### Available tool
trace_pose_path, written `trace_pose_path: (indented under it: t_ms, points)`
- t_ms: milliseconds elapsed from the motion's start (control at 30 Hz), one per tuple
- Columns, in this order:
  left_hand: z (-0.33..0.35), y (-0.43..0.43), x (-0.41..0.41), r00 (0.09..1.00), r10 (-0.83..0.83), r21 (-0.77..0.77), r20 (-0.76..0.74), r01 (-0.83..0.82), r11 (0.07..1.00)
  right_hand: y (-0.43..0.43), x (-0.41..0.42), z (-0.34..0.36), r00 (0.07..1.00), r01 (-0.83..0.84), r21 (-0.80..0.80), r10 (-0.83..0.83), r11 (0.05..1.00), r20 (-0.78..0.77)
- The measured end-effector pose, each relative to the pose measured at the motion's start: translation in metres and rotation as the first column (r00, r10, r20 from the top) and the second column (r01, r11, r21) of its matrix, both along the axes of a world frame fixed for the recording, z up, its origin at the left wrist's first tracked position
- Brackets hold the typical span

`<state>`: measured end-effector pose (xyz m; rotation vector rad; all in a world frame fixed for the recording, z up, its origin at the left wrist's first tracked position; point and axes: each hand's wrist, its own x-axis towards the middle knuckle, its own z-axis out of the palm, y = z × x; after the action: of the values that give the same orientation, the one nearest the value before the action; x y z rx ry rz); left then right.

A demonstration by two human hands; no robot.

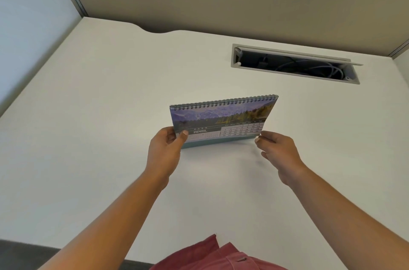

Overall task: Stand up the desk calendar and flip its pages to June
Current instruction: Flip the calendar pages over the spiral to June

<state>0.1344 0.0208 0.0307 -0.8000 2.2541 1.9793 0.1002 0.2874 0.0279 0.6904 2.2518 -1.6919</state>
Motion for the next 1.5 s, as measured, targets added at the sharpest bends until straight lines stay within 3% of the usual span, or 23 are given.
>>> trace_pose_path:
  t_ms: [267,467,667,833,1033,1133,1333,1500]
  points:
    - [-0.006,-0.005,0.003,0.999,-0.049,-0.075,0.020,0.051,0.996,0.000,0.002,0.000,0.999,0.019,0.035,-0.018,0.999,-0.027]
    - [-0.007,-0.006,0.007,0.998,-0.057,-0.046,0.027,0.058,0.997,0.002,0.011,-0.001,0.997,0.053,0.071,-0.049,0.996,-0.059]
    - [-0.003,-0.007,0.016,0.999,0.005,-0.114,-0.053,-0.011,0.993,0.004,0.022,0.010,0.999,0.031,-0.094,-0.032,0.995,-0.001]
    - [-0.005,-0.027,0.037,0.968,-0.143,-0.366,-0.208,0.058,0.929,0.010,0.038,0.040,1.000,0.001,-0.282,-0.005,0.959,-0.014]
    - [0.002,-0.055,0.044,0.888,-0.383,-0.722,-0.255,0.089,0.686,0.020,0.054,0.080,0.994,-0.111,-0.553,0.099,0.826,-0.052]
    - [0.012,-0.056,0.033,0.841,-0.479,-0.772,-0.254,0.123,0.624,0.023,0.053,0.098,0.989,-0.141,-0.700,0.126,0.700,-0.074]
    - [0.030,-0.053,0.011,0.747,-0.604,-0.730,-0.279,0.244,0.639,0.015,0.031,0.124,0.993,-0.106,-0.819,0.097,0.564,-0.062]
    - [0.029,-0.051,-0.009,0.729,-0.546,-0.668,-0.413,0.166,0.726,0.011,0.001,0.137,0.989,-0.148,-0.854,0.086,0.498,-0.120]
